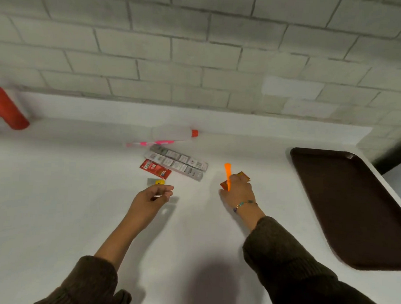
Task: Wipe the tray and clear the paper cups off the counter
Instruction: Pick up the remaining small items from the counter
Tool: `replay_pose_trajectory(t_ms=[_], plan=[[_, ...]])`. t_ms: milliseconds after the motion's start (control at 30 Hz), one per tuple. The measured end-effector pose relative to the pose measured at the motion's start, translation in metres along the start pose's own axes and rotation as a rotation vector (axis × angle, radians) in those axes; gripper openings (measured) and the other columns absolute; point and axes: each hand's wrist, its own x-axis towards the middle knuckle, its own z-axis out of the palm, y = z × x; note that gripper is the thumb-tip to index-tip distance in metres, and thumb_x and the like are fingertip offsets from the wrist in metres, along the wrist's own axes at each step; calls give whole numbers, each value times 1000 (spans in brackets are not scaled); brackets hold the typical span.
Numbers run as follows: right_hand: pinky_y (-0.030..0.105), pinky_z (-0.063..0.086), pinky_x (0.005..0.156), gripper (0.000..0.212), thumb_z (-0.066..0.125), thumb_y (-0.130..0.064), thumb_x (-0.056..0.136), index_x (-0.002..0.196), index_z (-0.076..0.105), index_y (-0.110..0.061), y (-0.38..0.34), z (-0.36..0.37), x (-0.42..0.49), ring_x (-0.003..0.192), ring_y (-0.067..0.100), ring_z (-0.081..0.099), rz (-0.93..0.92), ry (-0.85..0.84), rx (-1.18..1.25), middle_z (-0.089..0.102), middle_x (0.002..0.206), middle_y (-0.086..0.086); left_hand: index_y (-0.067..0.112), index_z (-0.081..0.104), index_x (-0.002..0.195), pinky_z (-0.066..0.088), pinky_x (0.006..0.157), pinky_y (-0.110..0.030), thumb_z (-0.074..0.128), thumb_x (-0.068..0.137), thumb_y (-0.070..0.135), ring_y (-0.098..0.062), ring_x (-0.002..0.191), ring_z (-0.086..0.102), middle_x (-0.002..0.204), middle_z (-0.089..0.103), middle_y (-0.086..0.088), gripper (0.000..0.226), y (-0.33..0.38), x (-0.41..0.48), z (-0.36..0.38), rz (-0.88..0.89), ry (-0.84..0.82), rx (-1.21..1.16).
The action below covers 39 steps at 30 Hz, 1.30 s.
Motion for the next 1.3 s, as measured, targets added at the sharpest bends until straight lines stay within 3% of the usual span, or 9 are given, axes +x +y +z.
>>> replay_pose_trajectory(t_ms=[133,333,467,600,733,1033,1100,1200,1300], plan=[[43,43,96,58,59,-44,86,131,41,-13,1,20,22,122,35,39,54,40,-104,35,136,16,32,67,95,42,68,-12,62,88,18,-9,89,63,97,69,7,16,-7,5,-13,-28,80,7],[41,44,95,39,42,-3,90,129,43,-8,-4,19,46,110,35,46,-16,34,-29,49,125,16,26,68,98,42,64,-10,61,89,18,-10,85,64,94,69,6,15,-17,16,-25,-38,162,45],[39,45,89,39,43,-1,88,125,46,-13,-2,20,49,103,32,48,-63,55,28,52,117,14,28,66,97,43,67,-14,59,89,14,-13,85,65,98,68,6,18,-29,29,-24,-22,148,133],[20,49,80,29,46,-2,92,120,52,-9,-2,16,45,105,30,57,-66,63,330,58,109,8,21,67,98,41,81,-21,58,87,8,-15,93,58,107,60,1,19,-39,53,-24,27,162,395],[27,43,77,24,41,4,91,110,52,-5,1,7,41,102,30,57,37,166,391,53,119,16,14,64,114,47,92,-33,61,86,14,-23,104,59,118,61,-7,28,-44,77,-19,68,90,672],[30,45,71,33,57,-37,90,108,56,-10,-2,2,53,85,22,59,128,47,276,63,107,12,21,63,102,32,67,-25,43,95,37,-16,83,55,95,63,1,26,-52,73,3,122,163,1102],[32,49,76,40,59,-44,87,110,56,-11,-7,6,56,91,24,62,133,20,212,64,107,10,19,62,91,31,66,-27,40,97,34,-18,83,57,90,62,-1,28,-49,68,8,97,149,1012],[34,49,84,52,63,-50,82,117,53,-13,-15,12,58,99,26,62,162,12,143,61,111,9,20,53,71,33,57,-22,47,95,24,-18,69,56,70,57,2,26,-42,53,11,64,139,558],[34,49,84,48,68,-41,80,115,53,-11,-23,16,61,97,25,61,200,4,144,61,109,9,25,51,66,34,55,-18,48,95,21,-9,60,52,62,55,7,30,-34,35,11,29,190,277]])
